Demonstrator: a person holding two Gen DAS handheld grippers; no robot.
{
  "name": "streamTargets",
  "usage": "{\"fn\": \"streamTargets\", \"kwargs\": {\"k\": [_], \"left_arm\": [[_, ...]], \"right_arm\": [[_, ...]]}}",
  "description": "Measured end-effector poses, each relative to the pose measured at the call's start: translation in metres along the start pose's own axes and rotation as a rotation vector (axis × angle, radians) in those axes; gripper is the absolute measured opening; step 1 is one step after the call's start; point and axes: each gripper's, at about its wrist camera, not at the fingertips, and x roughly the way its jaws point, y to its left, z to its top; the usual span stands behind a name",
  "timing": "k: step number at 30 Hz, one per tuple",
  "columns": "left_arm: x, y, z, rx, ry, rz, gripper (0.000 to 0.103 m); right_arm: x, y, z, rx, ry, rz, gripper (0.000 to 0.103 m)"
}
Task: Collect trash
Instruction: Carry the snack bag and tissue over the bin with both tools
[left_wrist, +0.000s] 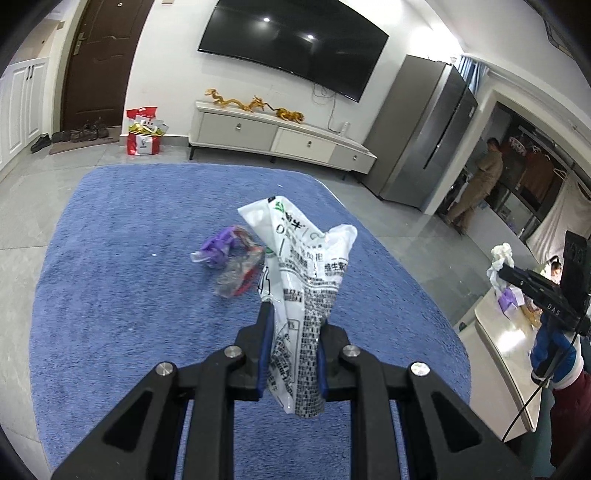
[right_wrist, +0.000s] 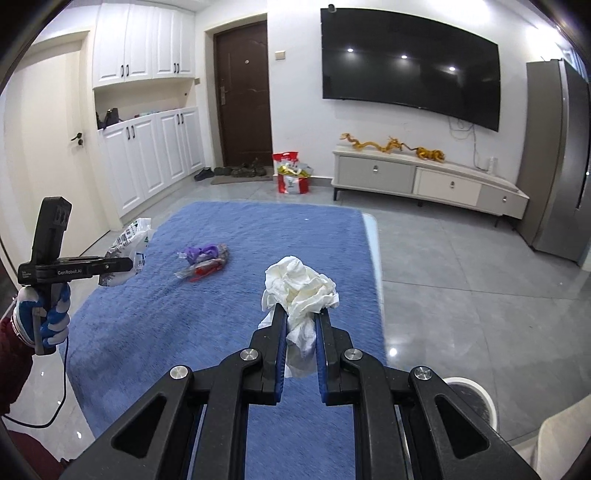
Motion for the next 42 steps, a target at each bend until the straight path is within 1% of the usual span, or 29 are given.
{"fn": "streamTargets", "kwargs": {"k": [13,24,31,42], "left_arm": [[0.027,-0.056,0.010,0.082,0.050,-0.047,0.018],[0.063,-0.116,0.023,0.179,0.104,-0.093,0.018],[0.085,-0.150,0.025,0.234,0.135,-0.115,0.018],[0.122,-0.210,0.025,0.326,0.201,-0.128,0.018]], "right_arm": [[-0.027,-0.038,-0.028,0.070,-0.004,-0.068,0.013],[-0.043,-0.085,-0.054,0.157,-0.006,-0.120,0.013],[-0.045,-0.105,-0.065,0.205,-0.009,-0.148,0.013],[-0.040,-0.141,-0.088,0.289,-0.012,-0.164,0.013]]}}
